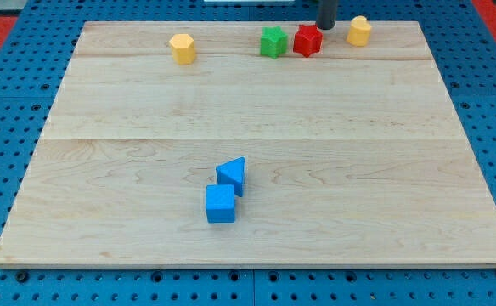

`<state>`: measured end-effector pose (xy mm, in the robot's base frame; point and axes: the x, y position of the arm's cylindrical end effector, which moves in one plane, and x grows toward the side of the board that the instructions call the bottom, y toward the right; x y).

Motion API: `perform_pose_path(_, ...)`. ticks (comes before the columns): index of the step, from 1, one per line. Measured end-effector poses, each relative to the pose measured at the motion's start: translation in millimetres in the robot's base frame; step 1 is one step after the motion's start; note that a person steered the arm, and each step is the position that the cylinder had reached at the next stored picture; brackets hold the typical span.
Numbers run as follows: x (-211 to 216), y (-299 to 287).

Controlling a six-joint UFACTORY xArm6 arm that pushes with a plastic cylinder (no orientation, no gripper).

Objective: Move the red star diagonally to the top right side of the blue triangle

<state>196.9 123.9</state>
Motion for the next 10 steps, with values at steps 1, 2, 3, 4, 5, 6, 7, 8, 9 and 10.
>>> perform_pose_path(1, 0.0, -3.3)
perform_pose_path(2, 0.0, -6.1)
perform_pose_path(3, 0.0, -9.6)
perform_pose_path(4, 0.1, -14.6)
perform_pose_path(5, 0.1, -17.0)
perform_pose_path(6, 8.9, -24.6)
perform_pose_path(7, 26.5, -42.6)
perform_pose_path(8, 66.1, -46.2)
perform_pose_path(9, 130.8, -59.5)
perform_pose_path(10, 178.8, -70.4)
